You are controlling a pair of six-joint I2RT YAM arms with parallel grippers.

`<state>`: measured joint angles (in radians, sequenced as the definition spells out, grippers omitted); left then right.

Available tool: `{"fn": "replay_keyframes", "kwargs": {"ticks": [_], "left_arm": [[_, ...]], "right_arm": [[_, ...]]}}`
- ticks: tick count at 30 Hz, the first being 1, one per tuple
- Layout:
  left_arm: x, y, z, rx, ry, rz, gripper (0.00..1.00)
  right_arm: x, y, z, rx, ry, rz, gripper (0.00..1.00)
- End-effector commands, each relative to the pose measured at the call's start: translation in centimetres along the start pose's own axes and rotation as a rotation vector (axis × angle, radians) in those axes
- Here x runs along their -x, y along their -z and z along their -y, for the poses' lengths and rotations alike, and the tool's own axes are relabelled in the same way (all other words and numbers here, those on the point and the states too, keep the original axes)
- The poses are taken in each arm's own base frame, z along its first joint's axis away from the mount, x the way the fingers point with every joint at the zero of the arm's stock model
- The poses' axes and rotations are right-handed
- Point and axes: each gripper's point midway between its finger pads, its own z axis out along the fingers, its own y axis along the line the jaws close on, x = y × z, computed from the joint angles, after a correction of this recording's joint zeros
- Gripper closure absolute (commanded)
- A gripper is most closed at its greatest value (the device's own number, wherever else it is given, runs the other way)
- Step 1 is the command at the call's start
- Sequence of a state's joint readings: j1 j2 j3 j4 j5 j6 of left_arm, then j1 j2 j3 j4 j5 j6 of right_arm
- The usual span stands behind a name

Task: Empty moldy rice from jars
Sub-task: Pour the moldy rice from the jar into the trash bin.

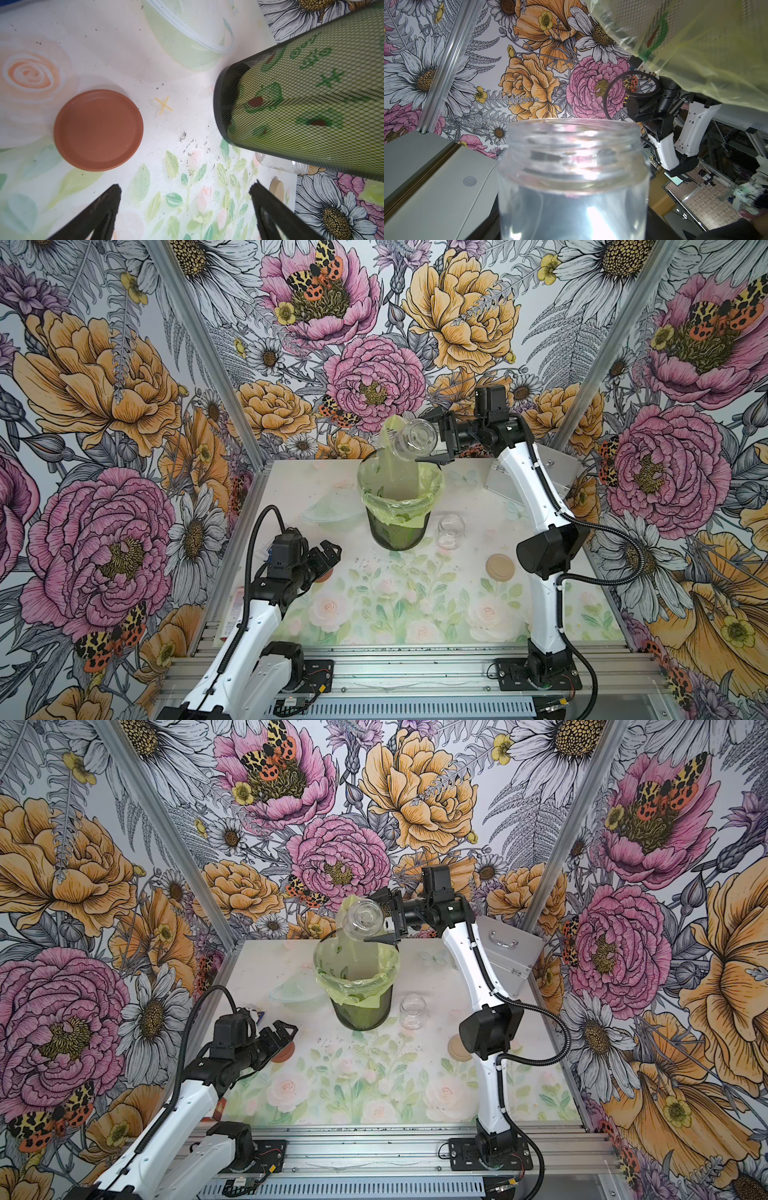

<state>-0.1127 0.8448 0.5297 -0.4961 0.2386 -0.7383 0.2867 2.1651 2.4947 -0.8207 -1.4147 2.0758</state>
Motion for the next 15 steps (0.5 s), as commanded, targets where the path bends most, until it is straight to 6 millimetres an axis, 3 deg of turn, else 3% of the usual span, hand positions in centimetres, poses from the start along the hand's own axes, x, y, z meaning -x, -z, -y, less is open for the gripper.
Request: {"fn": "replay_keyframes", "kwargs": {"ticks": [1, 11, 15], "left_arm": [[0.5, -0.3, 0.8, -0.044, 0.012, 0.006, 0.01], [0.6, -0.4, 1.4, -0.059, 0.005, -0.004, 0.01], [0.6, -0.4, 1.7, -0.069, 0.004, -0.013, 0.01]], "right_arm": [[-2.4, 0.3, 0.9, -0.032, -0.227, -0.052, 1.0], [-0.7, -0.2, 2.7, -0.016, -0.221, 0.017, 1.0], [-0.9, -0.2, 1.4, 0.007, -0.176, 0.042, 1.0]]}}
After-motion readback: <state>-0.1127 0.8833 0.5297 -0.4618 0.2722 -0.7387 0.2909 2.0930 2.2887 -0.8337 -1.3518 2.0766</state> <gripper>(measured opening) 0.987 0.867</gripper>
